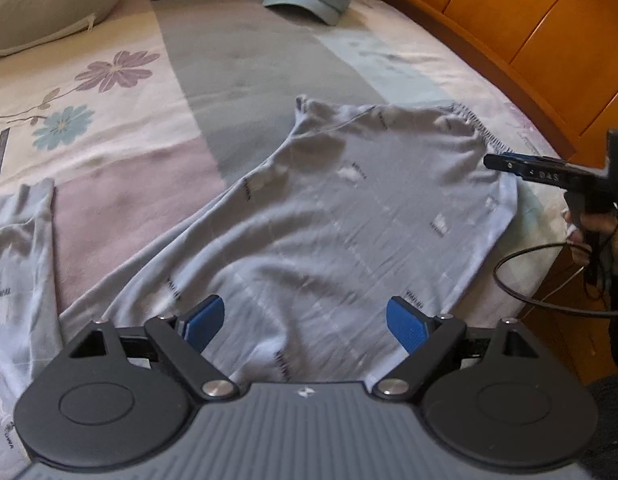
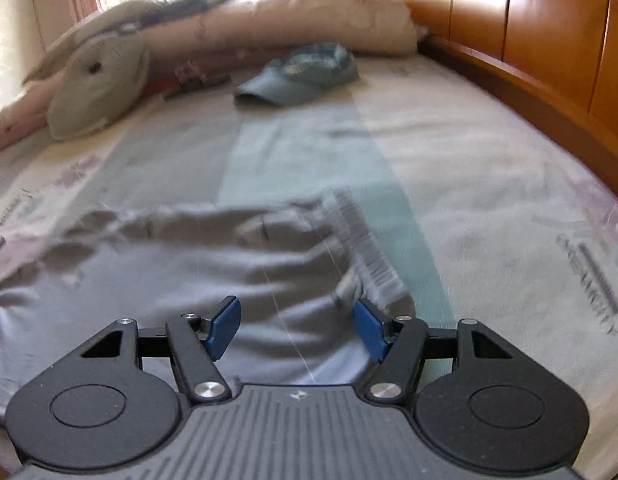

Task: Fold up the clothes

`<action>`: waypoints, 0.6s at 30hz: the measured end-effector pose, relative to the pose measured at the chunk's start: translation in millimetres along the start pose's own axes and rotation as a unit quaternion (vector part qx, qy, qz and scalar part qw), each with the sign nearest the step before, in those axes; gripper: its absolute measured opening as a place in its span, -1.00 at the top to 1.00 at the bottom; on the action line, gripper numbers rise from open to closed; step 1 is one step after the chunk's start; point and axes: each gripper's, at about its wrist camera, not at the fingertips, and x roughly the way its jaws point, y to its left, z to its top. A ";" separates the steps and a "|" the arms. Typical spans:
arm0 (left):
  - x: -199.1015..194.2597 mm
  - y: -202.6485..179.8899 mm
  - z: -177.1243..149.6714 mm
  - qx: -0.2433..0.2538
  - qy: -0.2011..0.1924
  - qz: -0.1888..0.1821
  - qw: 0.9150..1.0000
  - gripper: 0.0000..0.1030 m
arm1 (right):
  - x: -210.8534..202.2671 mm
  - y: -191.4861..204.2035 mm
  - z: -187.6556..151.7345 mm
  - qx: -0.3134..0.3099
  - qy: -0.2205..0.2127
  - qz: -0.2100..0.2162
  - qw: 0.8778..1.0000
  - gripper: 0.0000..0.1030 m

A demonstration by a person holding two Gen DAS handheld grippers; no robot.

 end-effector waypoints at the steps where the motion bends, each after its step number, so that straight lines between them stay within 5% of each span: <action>1: 2.0 -0.8 1.1 -0.003 0.001 0.002 1.000 -0.71 | -3.8 5.2 0.2 -0.003 -0.007 0.009 1.000 -0.38; 7: 25.5 -7.6 -5.8 -0.002 0.021 0.010 1.000 -0.72 | 14.9 39.6 -11.9 -0.082 0.027 0.013 0.996 -0.46; 9: 24.7 -7.0 -10.5 -0.015 0.015 0.004 1.000 -0.81 | 23.3 48.7 -21.8 -0.114 0.038 -0.002 0.993 -0.59; 11: 21.9 -5.1 -14.5 -0.035 0.008 -0.002 0.999 -0.83 | 24.6 51.8 -27.6 -0.118 0.036 -0.014 0.992 -1.00; 18: -3.0 5.4 -23.9 -0.095 -0.009 -0.007 0.995 -0.83 | 25.7 51.8 -32.5 -0.095 0.032 -0.027 0.995 -1.00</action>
